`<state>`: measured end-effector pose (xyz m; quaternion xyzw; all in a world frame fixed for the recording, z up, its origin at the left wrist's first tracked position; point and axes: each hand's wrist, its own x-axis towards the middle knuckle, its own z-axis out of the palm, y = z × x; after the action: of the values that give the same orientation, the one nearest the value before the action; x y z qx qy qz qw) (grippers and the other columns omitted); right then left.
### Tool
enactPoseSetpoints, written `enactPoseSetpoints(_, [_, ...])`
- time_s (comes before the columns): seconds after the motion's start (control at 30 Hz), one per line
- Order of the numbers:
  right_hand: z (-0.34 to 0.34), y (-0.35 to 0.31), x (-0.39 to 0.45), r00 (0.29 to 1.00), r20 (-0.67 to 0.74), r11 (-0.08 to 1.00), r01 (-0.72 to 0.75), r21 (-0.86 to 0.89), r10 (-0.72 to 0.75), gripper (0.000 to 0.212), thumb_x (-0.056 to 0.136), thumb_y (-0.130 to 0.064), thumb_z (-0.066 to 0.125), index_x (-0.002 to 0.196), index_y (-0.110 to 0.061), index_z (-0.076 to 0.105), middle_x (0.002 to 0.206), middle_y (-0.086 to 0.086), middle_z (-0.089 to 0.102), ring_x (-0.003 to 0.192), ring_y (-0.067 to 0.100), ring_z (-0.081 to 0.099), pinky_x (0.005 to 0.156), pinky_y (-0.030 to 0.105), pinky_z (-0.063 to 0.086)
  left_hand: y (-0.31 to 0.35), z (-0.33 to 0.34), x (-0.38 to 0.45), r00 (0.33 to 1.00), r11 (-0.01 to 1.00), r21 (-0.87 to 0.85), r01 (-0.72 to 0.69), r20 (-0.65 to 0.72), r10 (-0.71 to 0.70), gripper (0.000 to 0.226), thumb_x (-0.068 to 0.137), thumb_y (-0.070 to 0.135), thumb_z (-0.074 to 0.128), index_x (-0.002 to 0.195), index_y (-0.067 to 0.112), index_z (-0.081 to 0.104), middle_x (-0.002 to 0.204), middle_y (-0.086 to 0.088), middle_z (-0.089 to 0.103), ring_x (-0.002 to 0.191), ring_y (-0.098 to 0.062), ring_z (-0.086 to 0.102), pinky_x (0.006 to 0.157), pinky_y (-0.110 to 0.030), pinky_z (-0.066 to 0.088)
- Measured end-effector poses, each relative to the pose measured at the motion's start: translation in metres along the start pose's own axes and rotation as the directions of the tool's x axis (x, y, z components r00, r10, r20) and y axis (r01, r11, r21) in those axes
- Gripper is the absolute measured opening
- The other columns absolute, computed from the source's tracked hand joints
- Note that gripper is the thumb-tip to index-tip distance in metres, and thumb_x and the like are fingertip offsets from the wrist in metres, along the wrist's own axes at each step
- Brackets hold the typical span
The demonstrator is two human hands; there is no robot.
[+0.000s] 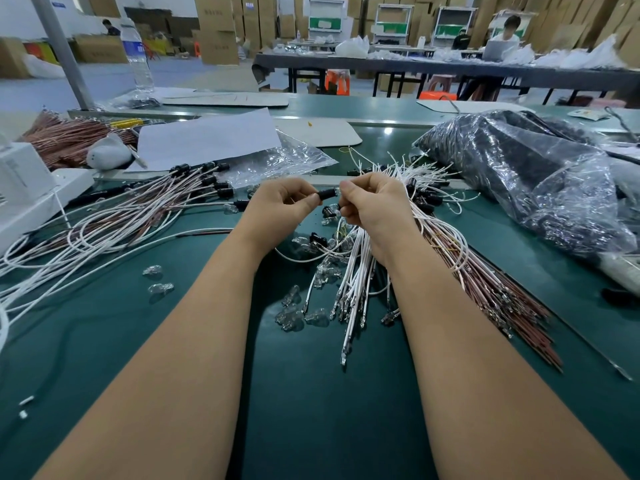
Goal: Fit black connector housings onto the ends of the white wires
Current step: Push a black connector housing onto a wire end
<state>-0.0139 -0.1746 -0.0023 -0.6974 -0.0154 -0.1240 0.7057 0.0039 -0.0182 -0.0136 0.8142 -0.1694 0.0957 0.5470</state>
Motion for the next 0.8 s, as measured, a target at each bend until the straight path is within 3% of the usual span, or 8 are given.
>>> enactPoseSetpoints(0.13, [0.0035, 0.0026, -0.0015, 1.000, 0.002, 1.000, -0.006, -0.020, 0.006, 0.016, 0.094, -0.008, 0.059, 0.078, -0.012, 0.057, 0.062, 0.001, 0.061, 0.045, 0.003, 0.056, 0.046, 0.015, 0.045, -0.0019, 0.0006, -0.0008, 0.999, 0.998, 0.055, -0.016, -0.029, 0.018, 0.009, 0.091, 0.014, 0.063, 0.087, 0.009, 0.070, 0.064, -0.002, 0.050, 0.049, -0.003, 0.037, 0.049, -0.013, 0.033])
enactPoseSetpoints(0.43, [0.0038, 0.0052, -0.0031, 0.999, 0.036, 1.000, -0.008, -0.018, 0.008, 0.015, 0.094, -0.004, 0.058, 0.081, -0.008, 0.055, 0.066, 0.006, 0.060, 0.048, 0.008, 0.057, 0.052, 0.020, 0.052, -0.0043, 0.0024, -0.0014, 0.999, 0.997, 0.079, -0.017, -0.032, 0.019, 0.013, 0.091, 0.012, 0.064, 0.091, 0.002, 0.072, 0.064, -0.009, 0.046, 0.051, -0.009, 0.034, 0.047, -0.015, 0.028])
enactPoseSetpoints(0.67, [0.0031, 0.0057, -0.0009, 0.999, 0.039, 0.997, 0.010, -0.082, -0.007, 0.020, 0.093, 0.000, 0.057, 0.075, -0.009, 0.053, 0.065, 0.008, 0.055, 0.045, 0.006, 0.053, 0.045, 0.014, 0.042, -0.0052, 0.0032, -0.0001, 1.000, 0.997, 0.074, -0.016, -0.013, 0.017, 0.011, 0.091, 0.009, 0.064, 0.090, 0.003, 0.073, 0.054, 0.003, 0.042, 0.044, -0.002, 0.030, 0.045, -0.013, 0.026])
enactPoseSetpoints(0.8, [0.0044, 0.0087, 0.0017, 0.999, 0.037, 0.987, 0.014, -0.158, -0.009, 0.023, 0.093, -0.002, 0.058, 0.073, -0.012, 0.052, 0.067, 0.006, 0.051, 0.055, 0.011, 0.047, 0.046, 0.017, 0.040, -0.0042, 0.0047, -0.0004, 1.000, 0.998, 0.067, -0.020, -0.015, 0.021, 0.012, 0.091, 0.006, 0.063, 0.090, -0.001, 0.072, 0.050, 0.006, 0.039, 0.040, -0.002, 0.029, 0.043, -0.013, 0.024])
